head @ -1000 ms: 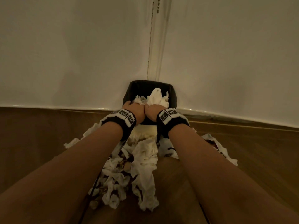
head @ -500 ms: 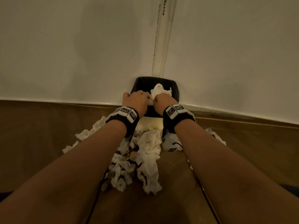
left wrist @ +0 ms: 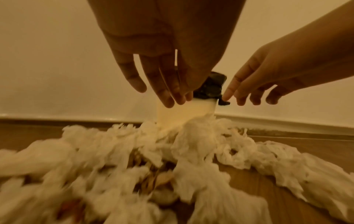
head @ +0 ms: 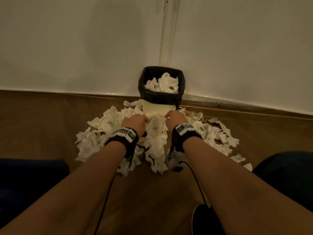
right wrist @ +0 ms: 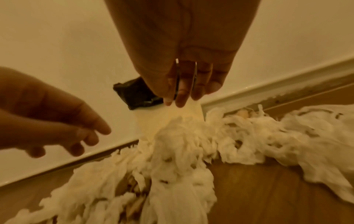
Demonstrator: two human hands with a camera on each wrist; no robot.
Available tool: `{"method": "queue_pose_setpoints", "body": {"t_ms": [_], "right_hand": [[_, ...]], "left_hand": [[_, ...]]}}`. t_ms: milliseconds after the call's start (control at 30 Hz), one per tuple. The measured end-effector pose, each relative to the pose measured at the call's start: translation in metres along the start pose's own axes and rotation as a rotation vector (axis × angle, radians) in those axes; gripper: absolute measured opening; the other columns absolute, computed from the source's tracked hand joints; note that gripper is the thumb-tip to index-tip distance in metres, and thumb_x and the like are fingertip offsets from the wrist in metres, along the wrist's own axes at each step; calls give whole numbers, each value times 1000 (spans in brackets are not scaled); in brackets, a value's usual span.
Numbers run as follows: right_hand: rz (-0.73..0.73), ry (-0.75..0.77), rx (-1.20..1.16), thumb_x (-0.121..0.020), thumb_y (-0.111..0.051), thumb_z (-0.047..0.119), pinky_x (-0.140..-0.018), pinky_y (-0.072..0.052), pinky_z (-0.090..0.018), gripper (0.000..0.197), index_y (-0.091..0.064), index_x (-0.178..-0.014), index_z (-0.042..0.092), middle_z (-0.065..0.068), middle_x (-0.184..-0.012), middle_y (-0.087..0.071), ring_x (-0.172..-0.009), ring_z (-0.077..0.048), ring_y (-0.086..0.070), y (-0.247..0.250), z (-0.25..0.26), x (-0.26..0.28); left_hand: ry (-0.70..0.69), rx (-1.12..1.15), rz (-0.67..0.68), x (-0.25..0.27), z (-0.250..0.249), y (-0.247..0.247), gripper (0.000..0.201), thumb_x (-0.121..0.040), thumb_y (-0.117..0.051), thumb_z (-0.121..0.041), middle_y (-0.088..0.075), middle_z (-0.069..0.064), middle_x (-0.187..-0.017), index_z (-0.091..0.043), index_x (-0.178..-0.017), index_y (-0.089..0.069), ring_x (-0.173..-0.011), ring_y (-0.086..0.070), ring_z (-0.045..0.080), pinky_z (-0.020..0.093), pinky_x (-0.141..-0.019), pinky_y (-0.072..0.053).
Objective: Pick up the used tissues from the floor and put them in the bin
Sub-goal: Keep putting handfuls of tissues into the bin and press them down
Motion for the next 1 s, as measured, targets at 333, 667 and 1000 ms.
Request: {"method": "queue_pose_setpoints", "body": {"t_ms": [333,667,1000], "right_hand": [[300,-58,-75,-93,-50,19,-89,-46,-33,22,-56,-114,19,-8,-125,-54,-112,-26,-53,-94,-24,23],[343,135,-97,-93,-49,12,-76,-43,-31,24,-59,-115,10,-14,-113,-61,-102,-30,-57,-149,34,32],[315,130,-115,-94,-47,12,-72,-42,-31,25,-59,-114,5,-18,-111,-62,-98,-33,-59,-175,39,28]], "left_hand": [[122,12,125,46,70,-82,26,-96,-45,-27,-46,6,-127,-20,-120,-52,-111,-51,23,34,-90,-46],[375,-20,-12,91,119,-127,51,-80,-53,-58,-35,7,-126,-30,-121,-42,-115,-38,32,47,-90,-39],[405,68,174,93,110,-170,46,-81,-55,-56,-12,12,-145,-38,-122,-45,-126,-23,40,49,-95,-38]]}}
Point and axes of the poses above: each hand's wrist, its own x-axis away from the middle knuckle, its own y-axis out of the back of the hand, z = x × y, the point moved 10 cm from there along -x, towards the middle knuckle
